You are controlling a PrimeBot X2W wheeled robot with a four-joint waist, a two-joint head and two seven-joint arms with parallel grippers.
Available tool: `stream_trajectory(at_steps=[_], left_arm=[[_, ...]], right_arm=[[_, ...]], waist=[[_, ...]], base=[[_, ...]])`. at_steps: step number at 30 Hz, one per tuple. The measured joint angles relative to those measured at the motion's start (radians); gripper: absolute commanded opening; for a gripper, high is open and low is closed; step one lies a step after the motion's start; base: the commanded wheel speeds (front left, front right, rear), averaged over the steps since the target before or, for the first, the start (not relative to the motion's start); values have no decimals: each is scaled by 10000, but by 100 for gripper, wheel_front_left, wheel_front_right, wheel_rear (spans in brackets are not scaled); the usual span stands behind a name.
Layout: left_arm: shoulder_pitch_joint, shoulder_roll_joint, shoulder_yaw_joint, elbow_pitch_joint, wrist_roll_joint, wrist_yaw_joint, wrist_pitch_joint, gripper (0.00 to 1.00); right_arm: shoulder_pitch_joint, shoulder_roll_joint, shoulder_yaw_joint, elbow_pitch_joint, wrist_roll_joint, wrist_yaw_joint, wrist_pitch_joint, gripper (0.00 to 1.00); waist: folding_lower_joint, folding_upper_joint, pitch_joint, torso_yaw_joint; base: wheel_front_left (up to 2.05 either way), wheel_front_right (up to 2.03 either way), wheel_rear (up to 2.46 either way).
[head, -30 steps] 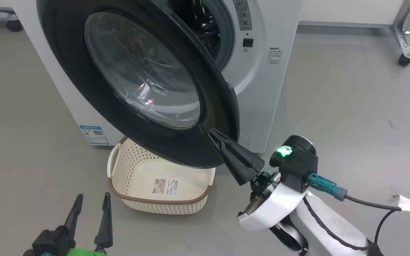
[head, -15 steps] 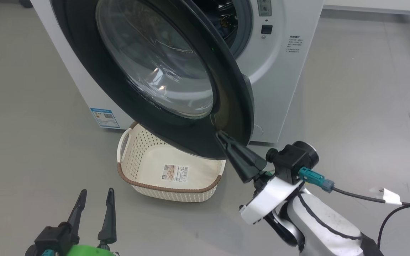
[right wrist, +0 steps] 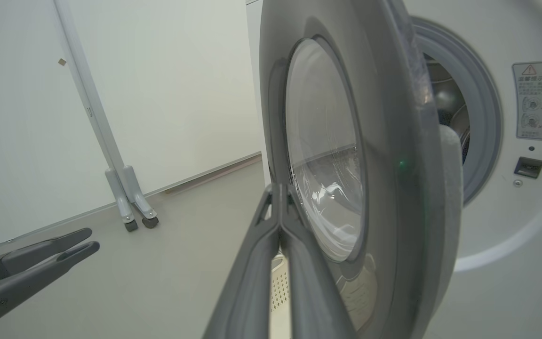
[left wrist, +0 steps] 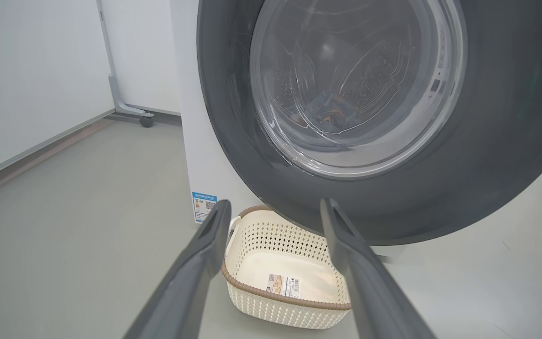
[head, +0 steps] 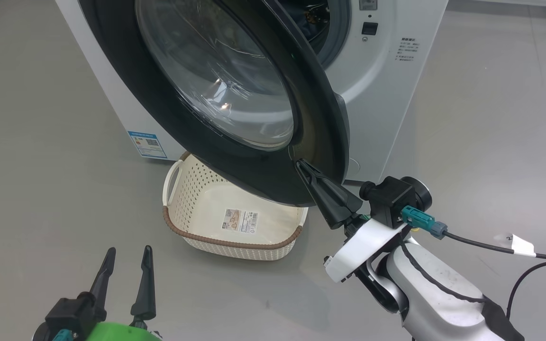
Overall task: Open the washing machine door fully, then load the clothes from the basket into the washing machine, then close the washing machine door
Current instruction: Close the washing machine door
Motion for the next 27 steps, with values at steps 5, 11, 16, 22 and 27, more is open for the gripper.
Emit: stream_trajectory(at_steps=[5, 11, 16, 22, 27], left_arm=[[-9, -12, 6, -8, 0, -71, 0, 100], [-35, -44, 2, -96, 0, -75, 0, 100], [-108, -61, 8, -182, -4, -77, 0, 100], [-231, -86, 54, -230, -6, -86, 0, 100], [-305, -92, 127, -280, -17, -88, 0, 100]], right_arm=[[-81, -2, -33, 113, 2, 0, 0, 0], [-276, -21, -75, 201, 2, 0, 0, 0], [-518, -31, -94, 215, 2, 0, 0, 0], [-743, -82, -161, 217, 2, 0, 0, 0], [-960, -117, -349, 219, 2, 0, 0, 0]], waist=[[0, 0, 73, 31], [0, 0, 247, 62], [0, 0, 458, 78], [0, 0, 751, 65], [0, 0, 997, 17]], base=[[0, 0, 0], [0, 0, 0], [0, 0, 0], [0, 0, 0], [0, 0, 0]])
